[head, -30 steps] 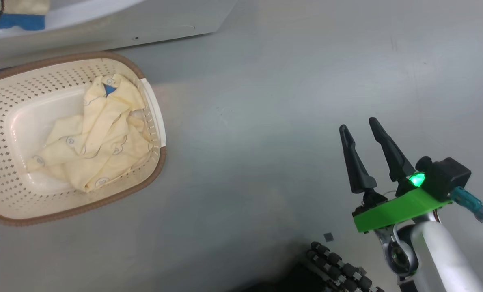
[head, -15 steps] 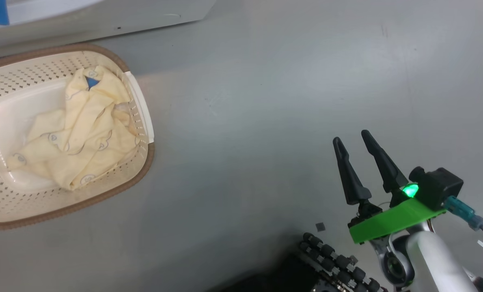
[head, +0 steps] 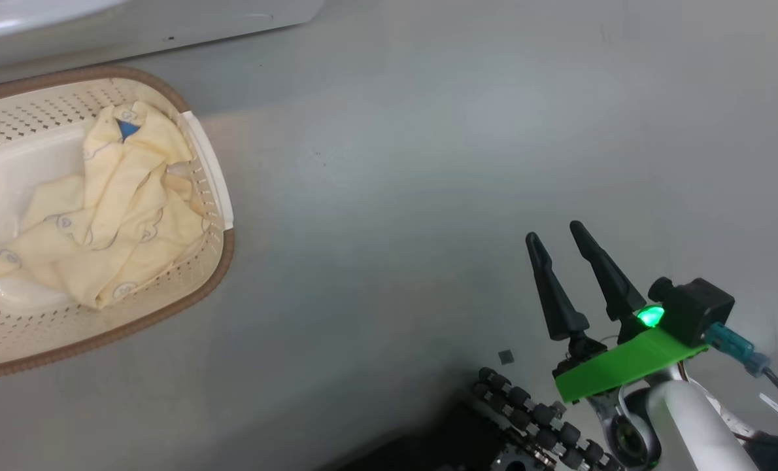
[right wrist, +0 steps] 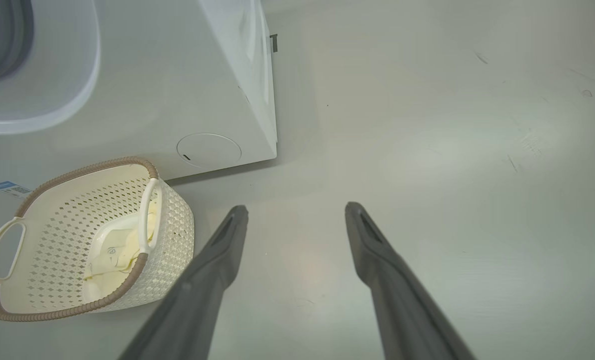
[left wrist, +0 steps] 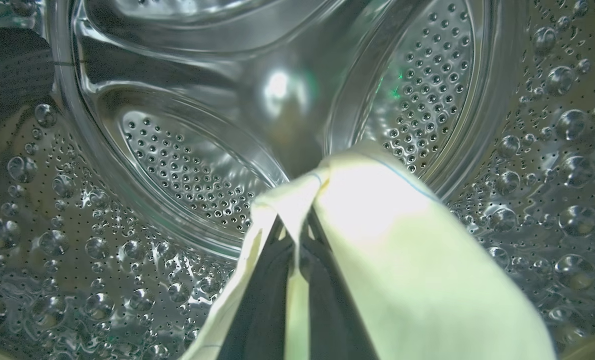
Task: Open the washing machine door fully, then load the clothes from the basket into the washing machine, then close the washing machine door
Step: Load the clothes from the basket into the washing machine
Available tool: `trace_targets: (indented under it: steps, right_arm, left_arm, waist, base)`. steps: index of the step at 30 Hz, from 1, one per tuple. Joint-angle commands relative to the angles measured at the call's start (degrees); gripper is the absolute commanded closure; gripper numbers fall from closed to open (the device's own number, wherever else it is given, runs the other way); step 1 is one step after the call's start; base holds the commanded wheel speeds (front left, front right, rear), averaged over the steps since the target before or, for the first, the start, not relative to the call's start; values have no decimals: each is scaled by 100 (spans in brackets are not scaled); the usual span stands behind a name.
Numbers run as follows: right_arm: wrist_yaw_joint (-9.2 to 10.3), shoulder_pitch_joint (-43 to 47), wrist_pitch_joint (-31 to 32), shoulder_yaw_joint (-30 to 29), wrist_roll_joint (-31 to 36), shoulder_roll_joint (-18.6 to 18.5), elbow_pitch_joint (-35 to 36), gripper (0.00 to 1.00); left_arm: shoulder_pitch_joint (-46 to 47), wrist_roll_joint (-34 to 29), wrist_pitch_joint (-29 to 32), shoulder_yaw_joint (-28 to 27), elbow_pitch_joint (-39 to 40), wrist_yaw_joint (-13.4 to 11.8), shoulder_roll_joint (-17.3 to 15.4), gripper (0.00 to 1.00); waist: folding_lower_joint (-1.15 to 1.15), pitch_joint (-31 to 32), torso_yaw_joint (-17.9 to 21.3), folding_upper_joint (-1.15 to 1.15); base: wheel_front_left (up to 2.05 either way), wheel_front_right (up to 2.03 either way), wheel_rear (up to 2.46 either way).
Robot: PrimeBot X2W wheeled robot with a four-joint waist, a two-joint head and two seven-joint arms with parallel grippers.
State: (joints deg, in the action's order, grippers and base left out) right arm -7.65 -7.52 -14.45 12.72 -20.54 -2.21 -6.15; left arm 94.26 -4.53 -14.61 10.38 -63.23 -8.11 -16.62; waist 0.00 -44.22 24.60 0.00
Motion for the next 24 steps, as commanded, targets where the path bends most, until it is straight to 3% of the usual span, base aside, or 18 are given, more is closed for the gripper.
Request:
trace_targets:
  steps: [1, 13, 17, 24]
  right_arm:
    - [16, 167, -55, 95, -49, -67, 114, 0]
    - [16, -8, -55, 156, -164, -67, 132, 0]
    - [16, -42, -55, 172, -178, -67, 112, 0]
    - [16, -46, -55, 186, -175, -66, 70, 0]
  left_arm:
    - [271, -26, -38, 27, 262, -44, -211, 100]
    - [55, 217, -39, 6, 2207, -427, -283, 100]
    - [-94, 301, -39, 13, 2014, -454, -299, 100]
    - [-31, 376, -12, 120, 596, -353, -230, 100]
  waist:
    - [0, -32, 13, 0]
    - [0, -239, -12, 0]
    - [0, -221, -46, 0]
    - [0, -76, -79, 0]
  base:
    - [0, 0, 0]
    - [0, 0, 0]
    - [0, 0, 0]
    - [0, 0, 0]
